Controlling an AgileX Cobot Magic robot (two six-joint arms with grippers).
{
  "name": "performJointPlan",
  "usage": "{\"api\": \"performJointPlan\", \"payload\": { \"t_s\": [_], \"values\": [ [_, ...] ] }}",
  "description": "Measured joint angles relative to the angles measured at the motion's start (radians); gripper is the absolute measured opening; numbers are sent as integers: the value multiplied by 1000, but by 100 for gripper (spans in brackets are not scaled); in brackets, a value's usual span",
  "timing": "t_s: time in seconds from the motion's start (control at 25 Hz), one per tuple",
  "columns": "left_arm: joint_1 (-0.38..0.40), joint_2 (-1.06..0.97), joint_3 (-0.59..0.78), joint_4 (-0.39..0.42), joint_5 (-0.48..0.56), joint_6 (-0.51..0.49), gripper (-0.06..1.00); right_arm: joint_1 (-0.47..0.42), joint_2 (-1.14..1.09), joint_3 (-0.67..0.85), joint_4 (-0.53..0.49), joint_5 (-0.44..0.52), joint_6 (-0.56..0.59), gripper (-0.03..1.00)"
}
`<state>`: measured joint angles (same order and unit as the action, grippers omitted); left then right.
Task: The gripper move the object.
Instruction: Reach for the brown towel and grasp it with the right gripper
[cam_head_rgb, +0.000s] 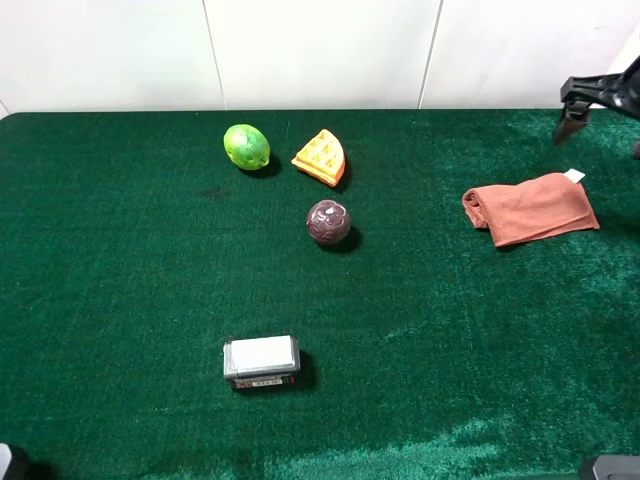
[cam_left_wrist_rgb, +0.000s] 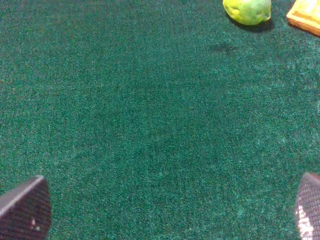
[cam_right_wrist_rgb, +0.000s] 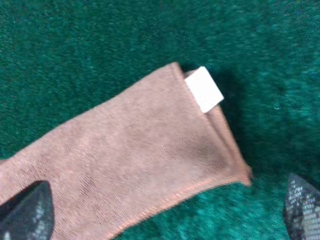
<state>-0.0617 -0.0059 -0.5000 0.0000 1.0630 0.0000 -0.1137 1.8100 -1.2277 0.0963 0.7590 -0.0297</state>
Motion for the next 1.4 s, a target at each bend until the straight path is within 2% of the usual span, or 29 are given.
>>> {"api": "performJointPlan", "payload": {
  "t_s": [0.44, 1.4],
  "values": [
    [0, 0, 0, 0, 0, 0, 99, 1, 132, -1, 85, -7, -25, 70],
    [0, 0, 0, 0, 0, 0, 99, 17, 299, -65, 89, 3, 10, 70]
  ]
}}
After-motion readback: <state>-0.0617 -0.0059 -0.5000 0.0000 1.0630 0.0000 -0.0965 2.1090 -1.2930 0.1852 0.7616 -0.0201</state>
